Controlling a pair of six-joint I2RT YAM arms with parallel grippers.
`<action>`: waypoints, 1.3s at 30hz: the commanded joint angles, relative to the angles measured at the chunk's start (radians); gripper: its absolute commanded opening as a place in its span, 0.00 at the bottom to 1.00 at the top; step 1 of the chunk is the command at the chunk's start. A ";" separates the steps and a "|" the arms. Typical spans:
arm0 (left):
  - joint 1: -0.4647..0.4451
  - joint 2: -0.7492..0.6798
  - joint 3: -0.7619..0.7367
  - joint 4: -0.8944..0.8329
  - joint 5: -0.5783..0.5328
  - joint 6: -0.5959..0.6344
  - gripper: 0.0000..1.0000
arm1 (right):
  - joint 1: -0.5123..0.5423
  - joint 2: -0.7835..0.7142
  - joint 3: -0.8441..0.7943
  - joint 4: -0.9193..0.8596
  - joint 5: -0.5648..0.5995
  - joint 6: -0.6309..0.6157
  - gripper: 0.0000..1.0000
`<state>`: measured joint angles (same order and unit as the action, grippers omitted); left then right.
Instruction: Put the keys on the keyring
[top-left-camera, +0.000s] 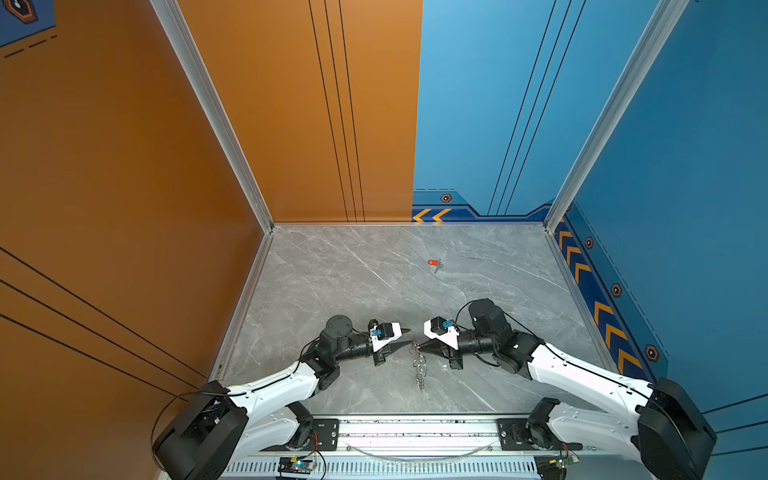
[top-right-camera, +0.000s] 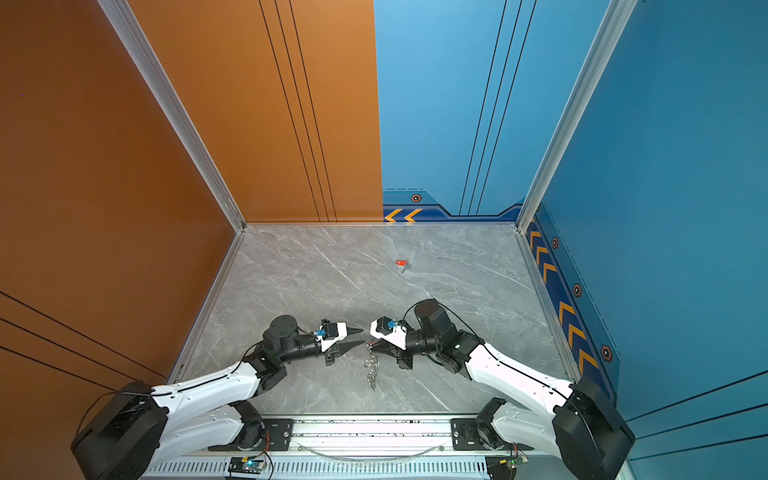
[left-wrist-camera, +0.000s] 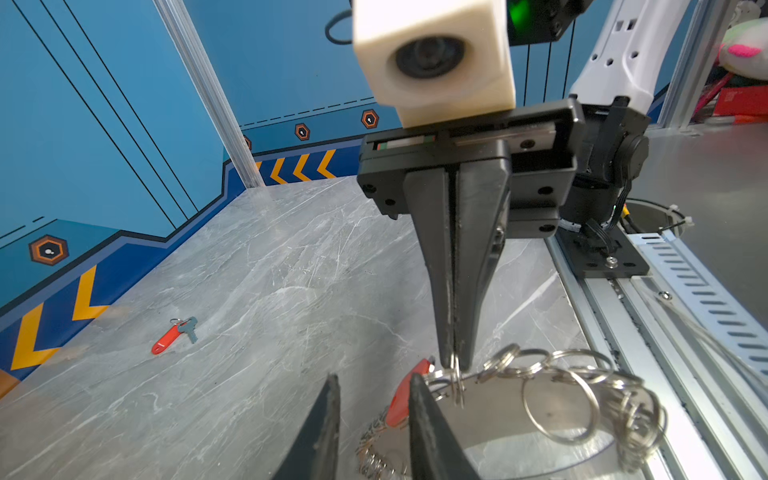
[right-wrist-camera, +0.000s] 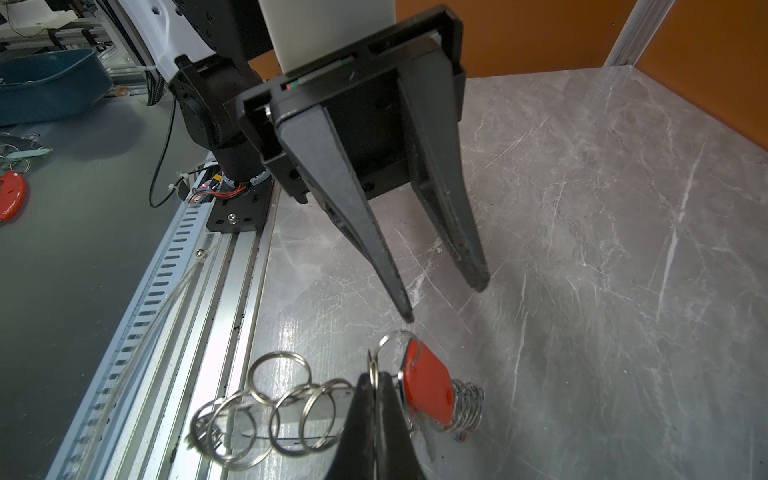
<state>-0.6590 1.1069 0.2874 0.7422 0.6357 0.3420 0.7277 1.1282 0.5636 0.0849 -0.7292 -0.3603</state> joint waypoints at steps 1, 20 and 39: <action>-0.005 -0.014 0.024 -0.066 0.032 0.094 0.30 | 0.006 -0.002 0.016 -0.043 -0.009 -0.016 0.00; -0.011 0.009 0.106 -0.228 0.133 0.231 0.34 | 0.004 0.019 0.042 -0.074 -0.027 -0.024 0.00; -0.013 0.011 0.140 -0.390 0.122 0.311 0.31 | -0.007 0.009 0.047 -0.076 -0.015 -0.023 0.00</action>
<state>-0.6689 1.1351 0.4358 0.4084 0.7433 0.6403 0.7284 1.1389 0.5865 0.0357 -0.7631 -0.3706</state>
